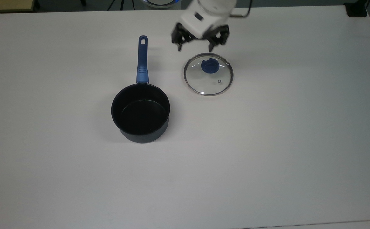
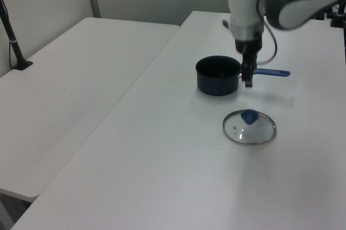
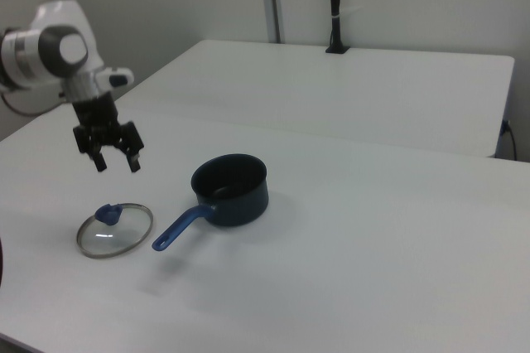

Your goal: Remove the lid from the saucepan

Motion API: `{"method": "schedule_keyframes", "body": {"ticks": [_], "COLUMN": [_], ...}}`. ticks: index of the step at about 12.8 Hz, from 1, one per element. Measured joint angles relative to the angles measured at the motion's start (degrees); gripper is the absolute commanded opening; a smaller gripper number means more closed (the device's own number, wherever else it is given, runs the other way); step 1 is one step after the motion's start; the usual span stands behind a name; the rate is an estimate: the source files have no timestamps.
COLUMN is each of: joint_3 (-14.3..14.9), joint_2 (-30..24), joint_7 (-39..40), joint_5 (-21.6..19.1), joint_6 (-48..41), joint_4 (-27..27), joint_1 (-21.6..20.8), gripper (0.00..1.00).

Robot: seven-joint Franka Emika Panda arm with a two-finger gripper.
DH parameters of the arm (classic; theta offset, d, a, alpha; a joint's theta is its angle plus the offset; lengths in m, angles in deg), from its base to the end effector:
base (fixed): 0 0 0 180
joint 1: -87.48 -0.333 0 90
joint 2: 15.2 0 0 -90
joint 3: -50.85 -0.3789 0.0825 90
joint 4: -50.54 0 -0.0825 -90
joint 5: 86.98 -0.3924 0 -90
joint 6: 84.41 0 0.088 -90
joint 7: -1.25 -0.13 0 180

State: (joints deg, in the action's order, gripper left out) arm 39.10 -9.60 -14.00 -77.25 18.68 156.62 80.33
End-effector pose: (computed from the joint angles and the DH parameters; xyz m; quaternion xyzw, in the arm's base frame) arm 0.5577 0.1679 0.4943 0.9931 0.0572 -0.0493 0.0895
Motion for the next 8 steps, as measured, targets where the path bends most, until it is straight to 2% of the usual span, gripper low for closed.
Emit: {"method": "schedule_keyframes", "body": {"ticks": [2, 5, 6, 8], "joint_3": [2.3, 10.5, 12.4, 13.7], "joint_2": [-1.7, -3.2, -3.2, -3.6], "joint_7": [5.1, 11.7, 14.1, 15.2], "joint_5": [-1.8, -2.3, -2.5, -2.5], "joint_6": [-4.0, -4.3, -4.3, -4.3], "joint_4": [-3.8, -5.5, -5.9, -6.9], "joint_1": [2.6, 5.1, 6.5, 8.4], "gripper": [1.00, 1.00, 1.00, 1.00]}}
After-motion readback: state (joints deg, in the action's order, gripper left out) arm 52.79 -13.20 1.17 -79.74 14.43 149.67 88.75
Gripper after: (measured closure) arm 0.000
